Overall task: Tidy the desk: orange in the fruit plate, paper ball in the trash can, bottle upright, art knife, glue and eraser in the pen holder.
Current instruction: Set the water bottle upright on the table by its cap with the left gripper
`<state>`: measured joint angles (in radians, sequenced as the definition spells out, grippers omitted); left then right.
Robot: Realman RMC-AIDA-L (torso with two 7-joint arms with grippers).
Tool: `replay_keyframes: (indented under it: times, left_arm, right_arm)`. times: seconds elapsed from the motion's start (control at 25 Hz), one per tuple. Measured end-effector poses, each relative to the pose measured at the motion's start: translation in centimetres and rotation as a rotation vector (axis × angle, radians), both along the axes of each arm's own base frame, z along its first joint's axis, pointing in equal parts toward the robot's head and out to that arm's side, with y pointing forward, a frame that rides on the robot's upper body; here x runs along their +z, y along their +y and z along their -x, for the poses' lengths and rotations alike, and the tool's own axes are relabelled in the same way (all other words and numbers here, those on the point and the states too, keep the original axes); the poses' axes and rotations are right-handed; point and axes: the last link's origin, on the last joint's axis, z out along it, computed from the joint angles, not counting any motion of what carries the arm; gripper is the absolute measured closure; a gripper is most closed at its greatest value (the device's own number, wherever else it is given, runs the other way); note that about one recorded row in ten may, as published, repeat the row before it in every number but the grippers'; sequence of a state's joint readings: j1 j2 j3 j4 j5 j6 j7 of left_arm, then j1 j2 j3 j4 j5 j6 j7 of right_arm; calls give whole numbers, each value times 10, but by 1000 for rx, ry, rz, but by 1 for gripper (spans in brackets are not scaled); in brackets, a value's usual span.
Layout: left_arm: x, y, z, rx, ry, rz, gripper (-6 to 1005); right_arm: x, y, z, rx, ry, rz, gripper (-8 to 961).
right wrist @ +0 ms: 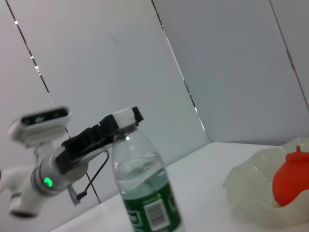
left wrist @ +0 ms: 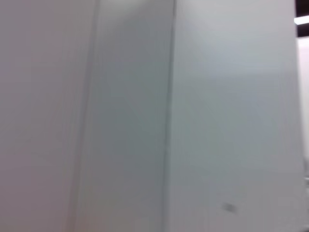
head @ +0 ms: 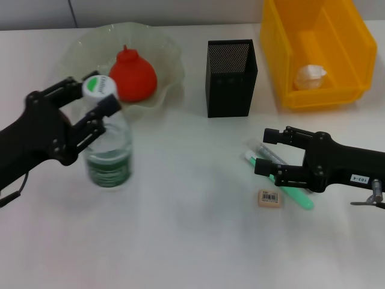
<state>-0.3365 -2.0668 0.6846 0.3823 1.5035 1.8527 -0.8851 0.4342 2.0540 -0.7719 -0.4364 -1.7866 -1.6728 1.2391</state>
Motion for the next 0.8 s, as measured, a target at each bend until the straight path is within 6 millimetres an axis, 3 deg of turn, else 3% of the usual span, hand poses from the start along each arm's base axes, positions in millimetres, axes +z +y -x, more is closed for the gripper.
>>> replay_keyframes:
  times: [0.36, 0.8]
  left_arm:
    - [-14, -16, 23, 147, 15, -324, 550]
    - [-33, 14, 33, 381, 34, -351, 550]
  right_arm:
    - [-5, -1, 7, -18, 64, -28, 108]
    - [-2, 12, 10, -91, 134, -98, 108]
